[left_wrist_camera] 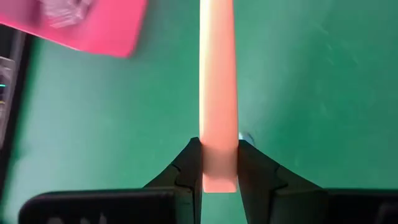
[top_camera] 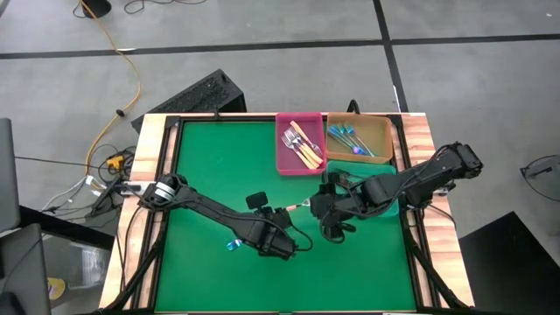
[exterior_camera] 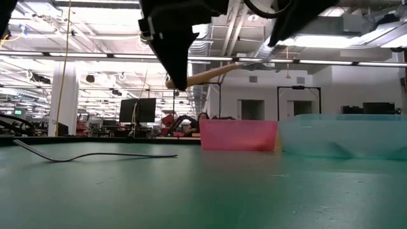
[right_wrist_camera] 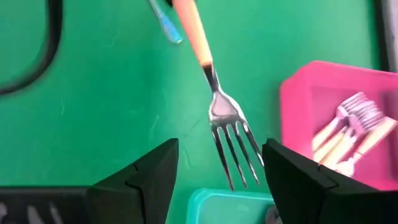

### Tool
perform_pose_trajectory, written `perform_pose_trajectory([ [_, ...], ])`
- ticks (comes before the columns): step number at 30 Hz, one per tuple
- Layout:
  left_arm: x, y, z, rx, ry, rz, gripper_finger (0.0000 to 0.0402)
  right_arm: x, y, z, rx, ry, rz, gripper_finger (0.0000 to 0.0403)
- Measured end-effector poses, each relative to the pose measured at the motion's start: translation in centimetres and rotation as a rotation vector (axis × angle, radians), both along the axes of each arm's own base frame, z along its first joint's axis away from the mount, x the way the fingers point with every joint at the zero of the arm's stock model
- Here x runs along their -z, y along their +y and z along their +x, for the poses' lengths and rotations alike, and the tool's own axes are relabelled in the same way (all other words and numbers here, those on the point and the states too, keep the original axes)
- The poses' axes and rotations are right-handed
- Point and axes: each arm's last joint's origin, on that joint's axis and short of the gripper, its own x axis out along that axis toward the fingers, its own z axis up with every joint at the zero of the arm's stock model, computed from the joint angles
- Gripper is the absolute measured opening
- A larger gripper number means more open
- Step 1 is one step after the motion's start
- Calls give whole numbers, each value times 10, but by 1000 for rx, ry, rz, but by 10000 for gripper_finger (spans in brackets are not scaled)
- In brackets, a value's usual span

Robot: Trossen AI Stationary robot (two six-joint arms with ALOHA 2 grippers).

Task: Sort silverware by color (type)
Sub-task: Put the yellow fork into the pink bin

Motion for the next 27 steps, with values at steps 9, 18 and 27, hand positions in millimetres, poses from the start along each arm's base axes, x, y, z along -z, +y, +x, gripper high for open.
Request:
perform_pose_trajectory([
  [9, -2, 4, -2, -155, -117, 85, 53, -77, -3, -8, 39, -95, -3, 253],
  [18, -20, 7, 4, -274, -356, 199, 53, -136, -13, -25, 243, -238, 184, 240],
  [27, -90, 11, 12, -299, -712, 445, 53, -177, -12, -49, 440, -545, 244, 224],
])
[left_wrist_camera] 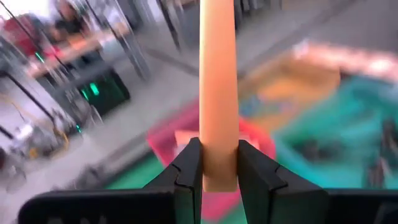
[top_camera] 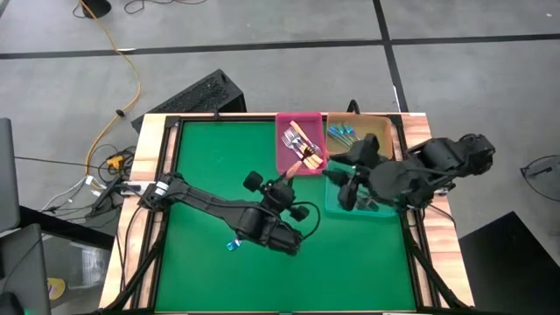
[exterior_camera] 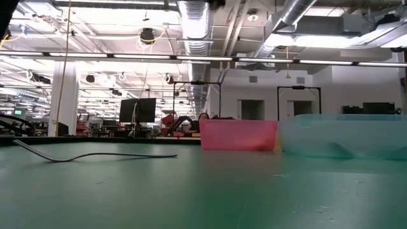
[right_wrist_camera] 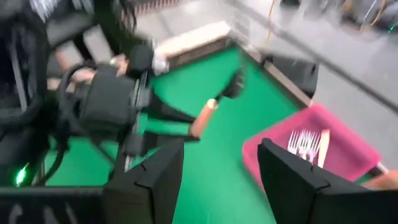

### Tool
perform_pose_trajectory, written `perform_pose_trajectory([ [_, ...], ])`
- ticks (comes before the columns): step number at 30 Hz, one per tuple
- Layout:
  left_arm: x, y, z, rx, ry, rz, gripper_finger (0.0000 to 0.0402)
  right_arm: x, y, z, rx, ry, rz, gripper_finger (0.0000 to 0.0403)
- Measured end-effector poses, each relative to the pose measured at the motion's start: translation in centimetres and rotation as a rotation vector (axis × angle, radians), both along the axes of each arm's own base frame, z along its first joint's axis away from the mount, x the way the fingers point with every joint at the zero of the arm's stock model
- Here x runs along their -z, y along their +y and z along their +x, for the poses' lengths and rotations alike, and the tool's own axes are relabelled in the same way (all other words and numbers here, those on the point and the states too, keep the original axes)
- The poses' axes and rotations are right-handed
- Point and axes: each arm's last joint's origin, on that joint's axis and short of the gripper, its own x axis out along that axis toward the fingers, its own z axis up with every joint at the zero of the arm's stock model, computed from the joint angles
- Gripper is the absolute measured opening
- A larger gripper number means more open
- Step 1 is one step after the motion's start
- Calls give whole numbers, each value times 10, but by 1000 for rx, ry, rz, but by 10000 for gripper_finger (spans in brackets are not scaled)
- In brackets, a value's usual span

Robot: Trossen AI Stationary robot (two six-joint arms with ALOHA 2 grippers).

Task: Sort silverware by color (type)
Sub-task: Put the yellow fork into the pink bin

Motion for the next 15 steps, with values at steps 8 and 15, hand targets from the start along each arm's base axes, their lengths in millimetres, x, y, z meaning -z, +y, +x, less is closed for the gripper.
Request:
perform_pose_trajectory([
  [8, -48, 1, 10, 40, -54, 91, 53, -19, 16, -14, -96, -112, -137, 221],
  [15, -78, -10, 26, 274, -29, 34, 53, -25, 28, -16, -191, -139, -222, 221],
])
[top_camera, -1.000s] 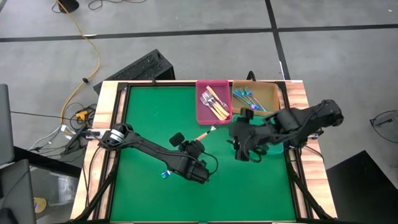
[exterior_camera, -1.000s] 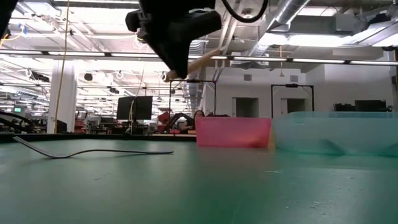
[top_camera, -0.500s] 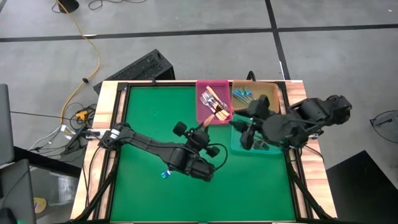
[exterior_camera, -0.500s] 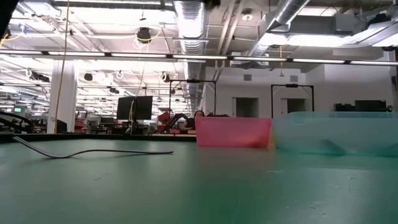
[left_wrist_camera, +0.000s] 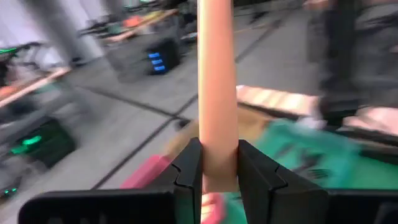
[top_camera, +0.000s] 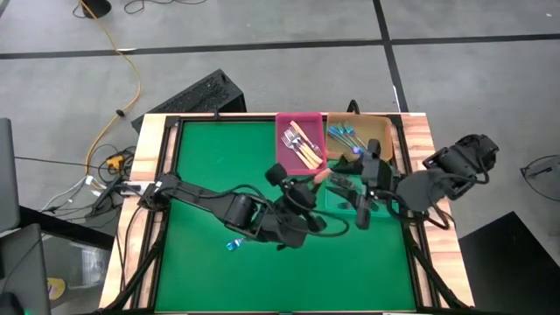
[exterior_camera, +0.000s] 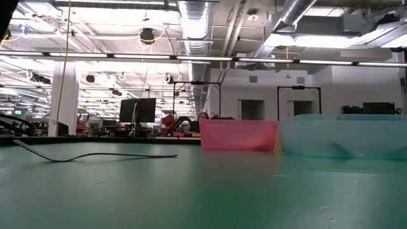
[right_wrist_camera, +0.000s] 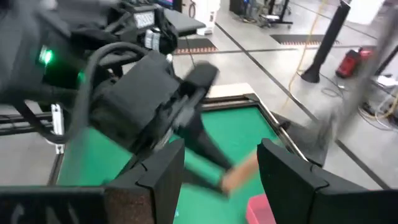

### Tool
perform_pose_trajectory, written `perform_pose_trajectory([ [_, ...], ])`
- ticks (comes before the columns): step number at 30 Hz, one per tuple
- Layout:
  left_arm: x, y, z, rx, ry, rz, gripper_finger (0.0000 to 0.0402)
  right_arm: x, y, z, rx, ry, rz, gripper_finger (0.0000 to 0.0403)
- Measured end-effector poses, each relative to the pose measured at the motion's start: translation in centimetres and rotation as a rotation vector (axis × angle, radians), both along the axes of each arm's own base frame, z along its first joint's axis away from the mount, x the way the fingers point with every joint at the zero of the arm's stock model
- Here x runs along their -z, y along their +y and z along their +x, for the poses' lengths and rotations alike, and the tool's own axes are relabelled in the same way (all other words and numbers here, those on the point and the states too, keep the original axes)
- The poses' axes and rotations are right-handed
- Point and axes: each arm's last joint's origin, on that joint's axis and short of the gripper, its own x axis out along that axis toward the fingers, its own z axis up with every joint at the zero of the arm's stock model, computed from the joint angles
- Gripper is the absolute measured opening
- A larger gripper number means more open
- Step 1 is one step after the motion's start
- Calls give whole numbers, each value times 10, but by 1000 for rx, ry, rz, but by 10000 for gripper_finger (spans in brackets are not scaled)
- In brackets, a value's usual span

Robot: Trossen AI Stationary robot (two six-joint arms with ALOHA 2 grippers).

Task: Sort silverware by color (type)
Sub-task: Put the yellow fork into the pink bin

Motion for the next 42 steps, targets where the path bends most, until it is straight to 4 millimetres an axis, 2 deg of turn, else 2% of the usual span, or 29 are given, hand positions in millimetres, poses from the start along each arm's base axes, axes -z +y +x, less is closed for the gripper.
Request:
perform_pose_trajectory([
  [3, -10, -7, 3, 98, -9, 11, 53, -3, 4, -1, -24, -25, 4, 221],
  [6, -20, -7, -4, 111, -19, 19, 53, -7, 10, -9, -63, -53, 21, 221],
  [12, -48, 9, -22, 139, -82, -34, 53, -12, 31, -24, -182, -74, -18, 221],
  [16, -61, 7, -19, 331, -126, -72, 53, -12, 40, -36, -143, -85, -91, 221],
  [22, -75, -7, -16, 607, -189, -21, 53, -16, 46, -46, -118, -112, -154, 221],
  [34, -76, -15, -8, 770, -237, 29, 53, -20, 51, -49, -165, -145, -108, 221],
  [42, -68, -24, -14, 770, -129, 30, 53, -22, 53, -48, -214, -155, -82, 221],
])
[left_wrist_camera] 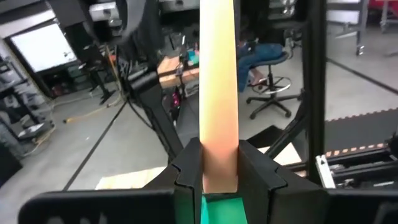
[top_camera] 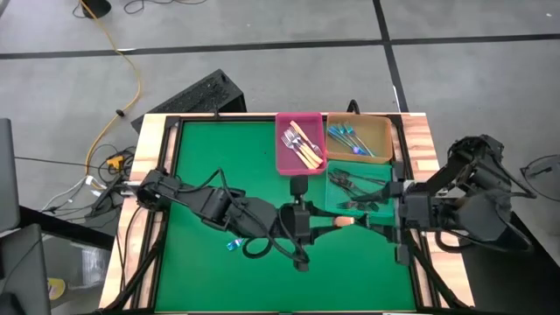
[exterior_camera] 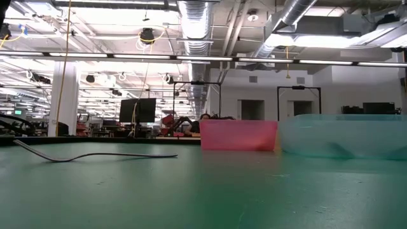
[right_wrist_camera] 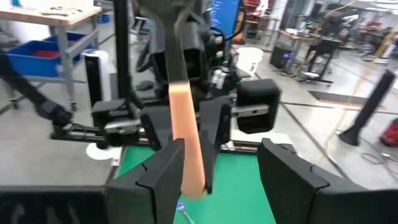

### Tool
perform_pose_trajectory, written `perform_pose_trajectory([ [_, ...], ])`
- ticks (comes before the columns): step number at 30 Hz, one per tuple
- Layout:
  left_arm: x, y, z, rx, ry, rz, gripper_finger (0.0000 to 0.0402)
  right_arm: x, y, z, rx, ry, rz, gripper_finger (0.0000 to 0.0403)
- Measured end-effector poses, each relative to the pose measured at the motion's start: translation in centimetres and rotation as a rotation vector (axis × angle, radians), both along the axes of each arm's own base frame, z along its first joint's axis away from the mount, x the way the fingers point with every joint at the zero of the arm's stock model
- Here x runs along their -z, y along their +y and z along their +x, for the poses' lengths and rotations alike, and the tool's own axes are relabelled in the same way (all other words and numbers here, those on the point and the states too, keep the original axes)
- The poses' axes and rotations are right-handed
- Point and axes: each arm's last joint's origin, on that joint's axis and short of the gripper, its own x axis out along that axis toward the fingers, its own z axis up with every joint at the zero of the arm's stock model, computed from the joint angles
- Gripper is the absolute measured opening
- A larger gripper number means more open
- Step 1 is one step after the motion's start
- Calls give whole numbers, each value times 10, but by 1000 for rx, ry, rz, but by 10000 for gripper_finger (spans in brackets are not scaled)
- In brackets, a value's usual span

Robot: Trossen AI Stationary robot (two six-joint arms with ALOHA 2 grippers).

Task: Sort silverware by color (type)
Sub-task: Put the yellow fork into the pink bin

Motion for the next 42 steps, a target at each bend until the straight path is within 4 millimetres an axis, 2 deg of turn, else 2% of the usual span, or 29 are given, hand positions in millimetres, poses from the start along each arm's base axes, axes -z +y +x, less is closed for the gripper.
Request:
perform_pose_trajectory([
  [4, -1, 3, -2, 1, 18, 7, 53, 2, 2, 9, -43, 7, 14, 221],
  [8, -2, 7, -15, -9, 97, 0, 53, 2, 0, 11, -38, 9, 14, 221],
  [14, -29, 12, -64, -67, 142, 4, 53, -2, 1, 12, -48, -22, 5, 221],
  [19, -31, 9, -99, -100, 252, 20, 53, 1, 0, 26, -46, -14, -15, 221],
  [23, -55, 13, -150, -130, 215, -41, 53, 4, -2, 33, -88, 6, -13, 221],
  [25, -60, 14, -170, -148, 203, -54, 53, 4, -6, 40, -84, 6, -5, 221],
  [27, -54, 16, -182, -171, 214, -66, 53, 6, -6, 43, -98, 18, -8, 221],
  [30, -33, 21, -201, -205, 244, -110, 53, 7, -11, 49, -98, 23, -10, 221],
  [33, -18, 35, -221, -210, 176, -210, 53, 8, -18, 57, -68, 23, -9, 221],
  [36, 4, 42, -227, -180, 62, -253, 53, 10, -24, 65, -52, 32, -33, 221],
  [39, 40, 49, -225, -110, -54, -285, 53, 16, -29, 81, -55, 12, -82, 221],
  [42, 62, 63, -231, -2, -239, -421, 53, 29, -38, 104, -132, -38, -67, 221],
])
